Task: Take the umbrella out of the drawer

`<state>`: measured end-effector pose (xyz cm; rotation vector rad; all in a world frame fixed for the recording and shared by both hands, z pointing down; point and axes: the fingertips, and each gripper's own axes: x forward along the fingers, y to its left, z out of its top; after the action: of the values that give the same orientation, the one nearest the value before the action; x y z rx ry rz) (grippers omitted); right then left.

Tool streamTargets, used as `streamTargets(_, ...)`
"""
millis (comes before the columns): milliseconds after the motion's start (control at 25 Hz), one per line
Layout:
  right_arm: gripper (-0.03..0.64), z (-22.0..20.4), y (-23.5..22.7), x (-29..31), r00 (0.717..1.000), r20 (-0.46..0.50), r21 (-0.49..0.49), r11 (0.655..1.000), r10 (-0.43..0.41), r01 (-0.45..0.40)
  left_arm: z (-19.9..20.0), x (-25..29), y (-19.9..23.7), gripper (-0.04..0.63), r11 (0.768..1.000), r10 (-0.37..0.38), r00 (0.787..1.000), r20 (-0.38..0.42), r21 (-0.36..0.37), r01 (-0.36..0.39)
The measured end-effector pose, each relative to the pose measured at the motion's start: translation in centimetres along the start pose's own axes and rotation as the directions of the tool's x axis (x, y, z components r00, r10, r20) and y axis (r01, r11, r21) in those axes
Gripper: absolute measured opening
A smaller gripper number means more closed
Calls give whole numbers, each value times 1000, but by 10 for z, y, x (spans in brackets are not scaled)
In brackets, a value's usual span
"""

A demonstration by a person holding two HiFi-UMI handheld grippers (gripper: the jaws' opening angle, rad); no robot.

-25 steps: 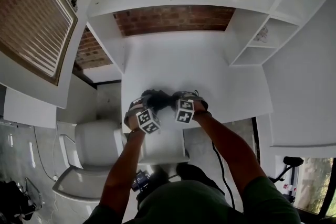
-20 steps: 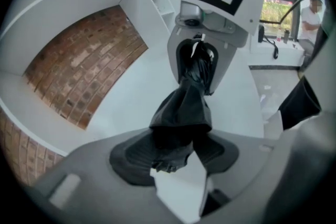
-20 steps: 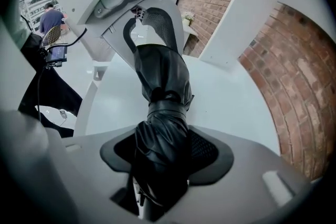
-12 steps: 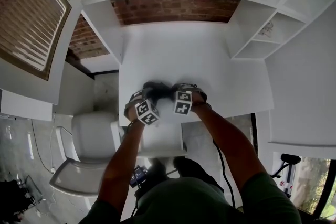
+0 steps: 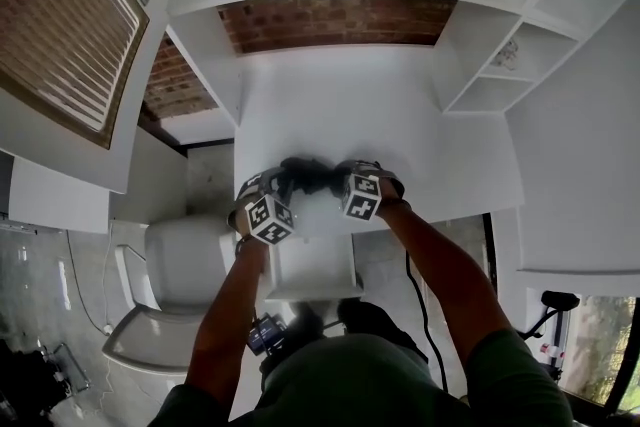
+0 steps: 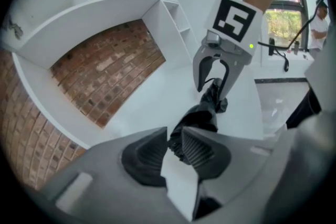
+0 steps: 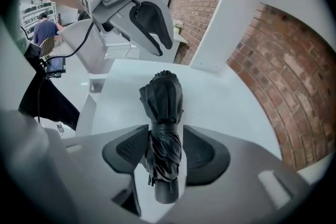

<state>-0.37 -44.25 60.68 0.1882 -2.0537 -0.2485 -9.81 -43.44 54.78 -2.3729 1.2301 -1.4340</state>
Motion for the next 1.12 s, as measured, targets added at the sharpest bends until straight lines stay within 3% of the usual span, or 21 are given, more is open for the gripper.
streamTargets(240,144,40,-14,-58,978,169,106,988,-126,109,28,-53,15,36,998,58,992,109,-14,-57)
streamTargets(440,20,86,-21,-140,898,335,212,952,-285,222,55,-112,32,4,992,123,969,216,-52,-114)
streamTargets(520,6,104,-17,-177,857,392,258,934,-335,247,65,-140,39,3,987,153,954,258,-78,-137)
streamTargets(720,6,145,-6,-271,739,521,384,891,-426,243,87,-213,59,3,971,223,903,369,-163,-173)
streamTargets(880,6,176,15,-331,653,609,408,884,-451,229,97,-274,70,3,953,272,847,457,-249,-172)
streamTargets(1120,8,214,61,-380,594,692,362,909,-411,208,91,-360,71,3,927,338,773,536,-330,-177)
